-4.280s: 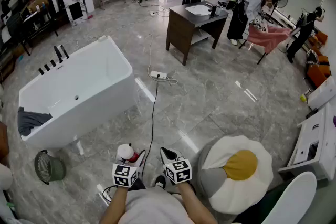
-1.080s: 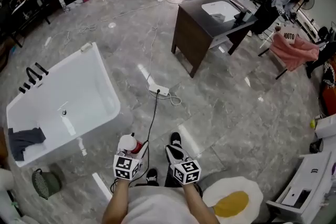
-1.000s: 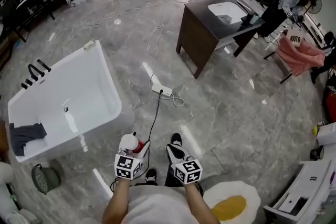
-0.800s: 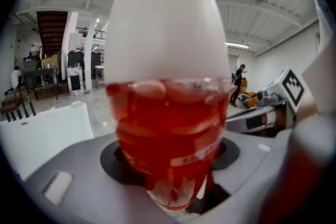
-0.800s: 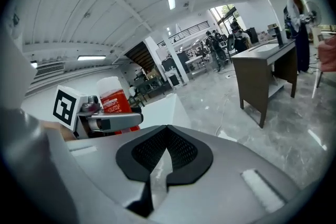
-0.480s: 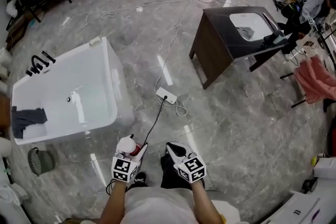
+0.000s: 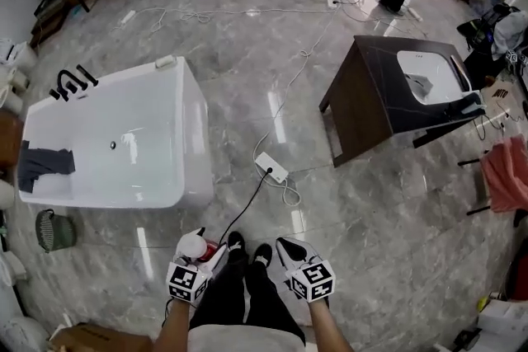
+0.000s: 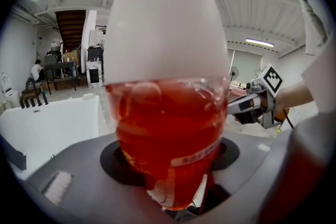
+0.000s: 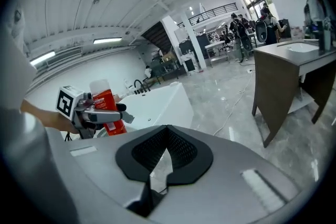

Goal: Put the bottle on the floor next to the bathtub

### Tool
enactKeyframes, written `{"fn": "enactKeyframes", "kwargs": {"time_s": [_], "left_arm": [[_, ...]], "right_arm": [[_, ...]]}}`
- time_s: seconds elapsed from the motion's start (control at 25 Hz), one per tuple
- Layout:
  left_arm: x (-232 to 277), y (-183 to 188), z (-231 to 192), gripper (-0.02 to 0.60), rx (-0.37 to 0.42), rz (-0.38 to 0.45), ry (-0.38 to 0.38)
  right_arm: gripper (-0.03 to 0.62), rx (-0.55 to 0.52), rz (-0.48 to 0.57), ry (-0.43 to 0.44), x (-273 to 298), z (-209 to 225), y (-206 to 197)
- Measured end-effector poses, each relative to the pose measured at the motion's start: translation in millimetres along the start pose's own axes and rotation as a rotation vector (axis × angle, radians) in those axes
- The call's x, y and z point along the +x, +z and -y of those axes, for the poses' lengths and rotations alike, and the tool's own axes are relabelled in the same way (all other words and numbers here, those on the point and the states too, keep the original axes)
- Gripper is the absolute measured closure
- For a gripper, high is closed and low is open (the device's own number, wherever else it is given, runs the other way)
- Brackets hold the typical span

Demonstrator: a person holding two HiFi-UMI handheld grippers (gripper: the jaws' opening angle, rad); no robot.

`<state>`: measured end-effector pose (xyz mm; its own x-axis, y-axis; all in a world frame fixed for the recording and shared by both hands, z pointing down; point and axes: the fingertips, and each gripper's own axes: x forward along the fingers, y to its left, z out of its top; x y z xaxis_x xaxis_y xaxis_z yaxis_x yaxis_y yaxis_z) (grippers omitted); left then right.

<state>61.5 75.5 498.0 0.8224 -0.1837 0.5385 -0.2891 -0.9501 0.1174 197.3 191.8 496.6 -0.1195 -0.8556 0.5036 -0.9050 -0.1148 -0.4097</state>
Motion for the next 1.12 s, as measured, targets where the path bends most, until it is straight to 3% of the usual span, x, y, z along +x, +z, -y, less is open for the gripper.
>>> {"fn": "enactKeyframes", "kwargs": {"time_s": [0.08, 0.12, 0.24, 0.28, 0.32, 0.48, 0.6, 0.68, 0.76, 0.96, 1.12], "left_arm": [[11.9, -6.6, -6.2, 0.247, -0.006, -0.003, 0.012], [18.1, -9.5, -10.2, 0.247, -0.008, -0.001, 0.021], [39.9, -18.5, -22.4, 0.247, -0.029, 0.015, 0.051], [48.7, -21.3, -25.4, 0.247, -0.036, 0.017, 0.057], [57.9, -23.1, -28.8, 0.247, -0.036, 0.018, 0.062], [95.8, -31.7, -43.3, 0.247, -0.037, 0.019, 0.066], [121.5, -34.8, -57.7, 0.247, -0.054, 0.022, 0.085], [140.3, -36.7, -67.8, 0.247, -0.065, 0.016, 0.107], [158.6, -38.5, -82.0, 0.247, -0.067, 0.009, 0.123], [196.7, -39.0, -121.7, 0.247, -0.044, 0.001, 0.094], [226.6, -41.0, -132.6, 0.247, -0.021, -0.011, 0.061]], "right_arm": [[0.592, 0.071, 0.042, 0.016, 13.6, 12.7, 4.1], [0.592, 0.163, 0.097, 0.024, 20.9, 21.2, 9.1], [0.592, 0.582, 0.320, 0.090, 46.6, 45.8, 28.8], [0.592, 0.657, 0.369, 0.134, 55.9, 46.6, 36.1], [0.594, 0.661, 0.390, 0.183, 65.5, 43.2, 43.8], [0.594, 0.390, 0.345, 0.447, 98.0, 15.2, 80.8], [0.594, 0.309, 0.346, 0.604, 115.3, 15.9, 111.8], [0.594, 0.252, 0.342, 0.636, 131.7, 25.2, 132.3], [0.594, 0.116, 0.297, 0.635, 156.5, 26.3, 147.0], [0.592, -0.506, -0.046, 0.642, 226.5, 4.4, 130.2], [0.592, -0.920, -0.257, 0.614, 266.8, 27.4, 103.3]]}}
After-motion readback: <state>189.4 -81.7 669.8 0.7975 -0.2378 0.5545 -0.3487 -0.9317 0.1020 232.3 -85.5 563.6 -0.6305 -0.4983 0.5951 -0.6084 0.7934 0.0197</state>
